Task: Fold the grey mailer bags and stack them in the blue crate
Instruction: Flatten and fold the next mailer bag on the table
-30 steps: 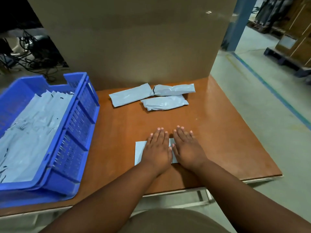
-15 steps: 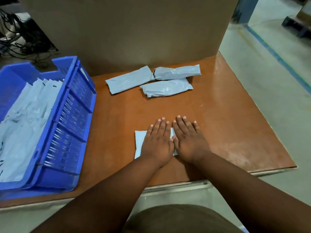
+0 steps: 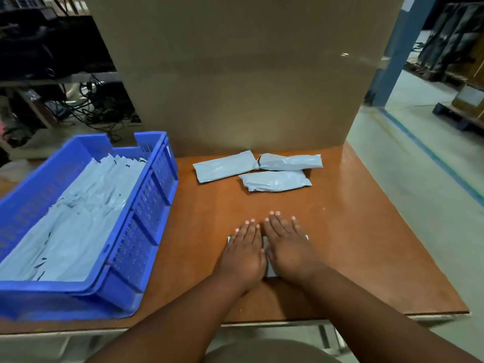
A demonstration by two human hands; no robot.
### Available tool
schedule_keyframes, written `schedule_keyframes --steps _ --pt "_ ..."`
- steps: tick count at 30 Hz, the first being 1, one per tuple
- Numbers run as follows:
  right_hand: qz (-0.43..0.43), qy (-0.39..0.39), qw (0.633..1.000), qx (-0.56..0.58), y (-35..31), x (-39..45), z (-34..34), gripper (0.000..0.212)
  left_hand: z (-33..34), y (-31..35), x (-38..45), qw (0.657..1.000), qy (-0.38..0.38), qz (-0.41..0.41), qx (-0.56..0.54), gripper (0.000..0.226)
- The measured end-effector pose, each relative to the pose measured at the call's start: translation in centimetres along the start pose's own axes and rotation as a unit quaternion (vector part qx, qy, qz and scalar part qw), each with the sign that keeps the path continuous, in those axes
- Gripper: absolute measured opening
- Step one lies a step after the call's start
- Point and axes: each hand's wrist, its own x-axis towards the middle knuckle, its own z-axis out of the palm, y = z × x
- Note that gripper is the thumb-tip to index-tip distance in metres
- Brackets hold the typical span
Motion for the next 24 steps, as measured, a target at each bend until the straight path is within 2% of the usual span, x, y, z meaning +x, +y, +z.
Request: schedule_keyframes --steps 3,11,24 --pt "0.023 -0.029 0.999 0.006 -1.4 0.1 2.0 0.065 1.0 -0.8 -0.8 1.0 0.009 0.003 0.017 0.074" --pt "0.056 -0.01 0.998 -0.001 -1.3 0.0 3.7 0.062 2.2 -1.5 -1.0 0.999 0.023 0.003 0.028 0.07" --pt "0.037 -0.044 0.998 0.027 -0.7 -0.7 2.7 0.066 1.1 -1.9 -1.5 0.999 -0.016 0.018 0.048 0.07"
